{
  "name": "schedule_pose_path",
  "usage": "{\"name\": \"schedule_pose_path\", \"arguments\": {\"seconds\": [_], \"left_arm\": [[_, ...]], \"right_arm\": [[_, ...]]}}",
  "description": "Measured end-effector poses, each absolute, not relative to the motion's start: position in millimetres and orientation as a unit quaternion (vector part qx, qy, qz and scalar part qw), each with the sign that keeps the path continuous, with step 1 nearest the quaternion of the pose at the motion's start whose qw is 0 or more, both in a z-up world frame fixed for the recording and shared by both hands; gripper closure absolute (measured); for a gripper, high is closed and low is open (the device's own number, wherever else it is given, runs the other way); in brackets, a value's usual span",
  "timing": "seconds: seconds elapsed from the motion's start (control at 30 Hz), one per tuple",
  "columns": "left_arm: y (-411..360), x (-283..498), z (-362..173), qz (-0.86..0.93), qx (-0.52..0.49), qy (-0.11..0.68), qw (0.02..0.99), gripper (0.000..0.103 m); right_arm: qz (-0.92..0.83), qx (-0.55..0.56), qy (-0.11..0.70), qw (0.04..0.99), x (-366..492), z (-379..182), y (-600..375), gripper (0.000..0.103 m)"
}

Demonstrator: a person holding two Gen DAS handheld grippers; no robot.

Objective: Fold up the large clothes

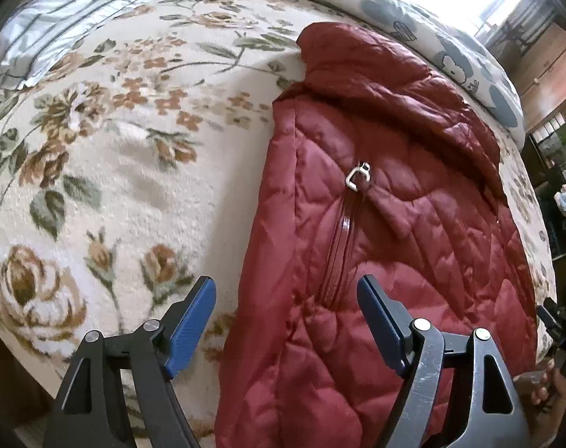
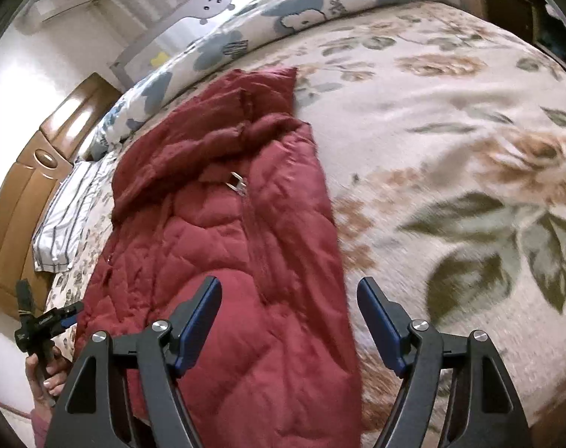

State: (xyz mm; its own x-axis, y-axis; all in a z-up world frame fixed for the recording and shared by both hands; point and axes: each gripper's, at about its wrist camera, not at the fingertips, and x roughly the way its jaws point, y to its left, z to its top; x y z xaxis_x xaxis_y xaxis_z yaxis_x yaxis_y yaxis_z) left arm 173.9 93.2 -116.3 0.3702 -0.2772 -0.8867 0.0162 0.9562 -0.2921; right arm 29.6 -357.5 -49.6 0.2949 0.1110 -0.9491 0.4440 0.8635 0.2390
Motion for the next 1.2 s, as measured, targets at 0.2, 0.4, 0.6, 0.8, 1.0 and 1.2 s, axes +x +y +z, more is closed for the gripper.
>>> {"name": "schedule_pose_path", "arguments": {"seconds": [0.2, 0.4, 0.6, 0.8, 1.0, 1.2], "left_arm": [[99, 163, -126, -0.101, -0.131, 0.566, 0.808, 0.025], [102, 150, -134, -0.106, -0.132, 0.575, 0.801, 0.023], [98, 143, -142, -0.11, -0.123, 0.58, 0.798, 0.021], [94, 140, -145, -0.118, -0.114, 0.578, 0.799, 0.019], [84, 136, -147, -0.123, -0.089, 0.573, 0.805, 0.019], [72, 132, -146, -0.15, -0.078, 0.568, 0.805, 0.037]], "right_arm": [[-0.109, 0.238, 0.597, 0.759, 9, -59, -357, 0.026], [-0.102, 0.253, 0.598, 0.753, -3, -67, -353, 0.026], [-0.089, 0.257, 0.607, 0.747, -6, -75, -345, 0.026], [-0.082, 0.26, 0.608, 0.746, -9, -80, -340, 0.026], [-0.073, 0.262, 0.61, 0.745, -11, -83, -337, 0.026], [-0.062, 0.26, 0.611, 0.745, -13, -85, -334, 0.036]]}}
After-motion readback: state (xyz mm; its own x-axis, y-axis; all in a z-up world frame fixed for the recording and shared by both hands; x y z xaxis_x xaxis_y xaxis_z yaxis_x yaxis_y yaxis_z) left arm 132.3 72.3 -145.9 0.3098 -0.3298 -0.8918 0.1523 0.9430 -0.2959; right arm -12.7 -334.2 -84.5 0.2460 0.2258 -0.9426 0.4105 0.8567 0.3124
